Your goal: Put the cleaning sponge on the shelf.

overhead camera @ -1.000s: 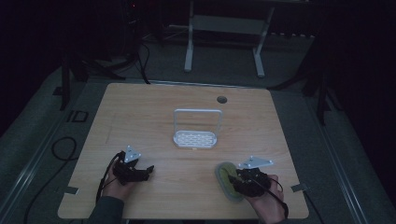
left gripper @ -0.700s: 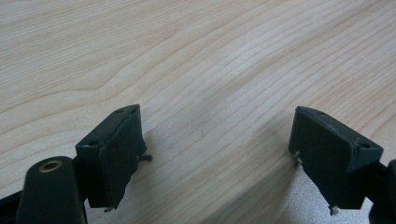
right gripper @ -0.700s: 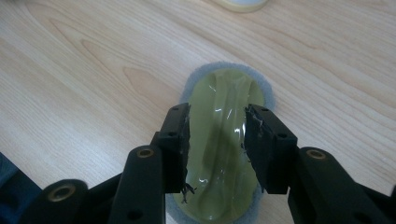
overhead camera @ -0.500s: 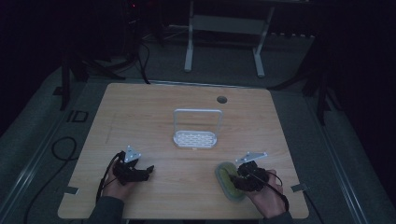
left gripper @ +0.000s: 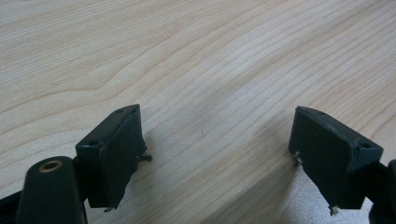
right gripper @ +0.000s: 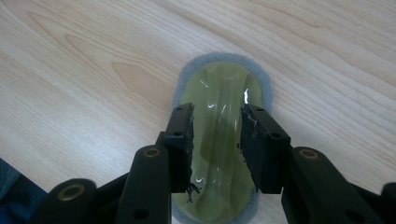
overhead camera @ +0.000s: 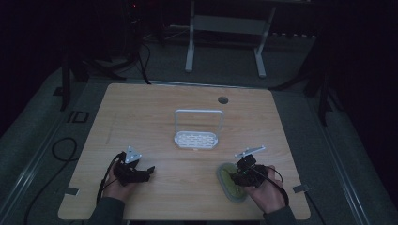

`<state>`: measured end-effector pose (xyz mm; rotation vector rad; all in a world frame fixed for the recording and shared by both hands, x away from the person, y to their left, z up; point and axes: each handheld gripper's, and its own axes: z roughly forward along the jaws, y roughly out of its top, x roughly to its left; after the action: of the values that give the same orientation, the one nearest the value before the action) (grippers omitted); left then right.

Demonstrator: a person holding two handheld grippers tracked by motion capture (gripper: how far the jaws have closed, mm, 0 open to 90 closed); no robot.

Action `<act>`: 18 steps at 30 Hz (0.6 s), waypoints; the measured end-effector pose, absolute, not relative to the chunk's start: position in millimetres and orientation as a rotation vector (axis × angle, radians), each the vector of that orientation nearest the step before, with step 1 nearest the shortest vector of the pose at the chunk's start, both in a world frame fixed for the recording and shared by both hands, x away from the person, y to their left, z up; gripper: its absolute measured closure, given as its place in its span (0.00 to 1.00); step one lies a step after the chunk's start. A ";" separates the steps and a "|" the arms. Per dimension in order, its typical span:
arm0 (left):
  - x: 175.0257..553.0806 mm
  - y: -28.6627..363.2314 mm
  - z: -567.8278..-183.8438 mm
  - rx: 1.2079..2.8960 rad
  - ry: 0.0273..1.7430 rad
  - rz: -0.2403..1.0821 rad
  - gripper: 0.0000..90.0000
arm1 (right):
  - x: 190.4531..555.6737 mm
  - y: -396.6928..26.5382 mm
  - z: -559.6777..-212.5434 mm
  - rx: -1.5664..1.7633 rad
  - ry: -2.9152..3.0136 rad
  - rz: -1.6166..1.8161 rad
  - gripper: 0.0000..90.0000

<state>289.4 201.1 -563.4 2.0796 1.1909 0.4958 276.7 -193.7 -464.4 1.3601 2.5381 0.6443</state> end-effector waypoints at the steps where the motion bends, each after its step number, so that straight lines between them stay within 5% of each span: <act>1: 289.4 201.1 -563.4 2.080 1.191 0.496 0.20 | 277.3 -193.3 -464.3 1.361 2.542 0.638 0.72; 18: 289.4 201.1 -563.4 2.080 1.191 0.496 0.20 | 291.2 -187.2 -463.9 1.399 2.625 0.532 0.74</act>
<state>289.4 201.1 -563.4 2.0795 1.1908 0.4959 291.2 -187.2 -463.9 1.3991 2.6255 0.5318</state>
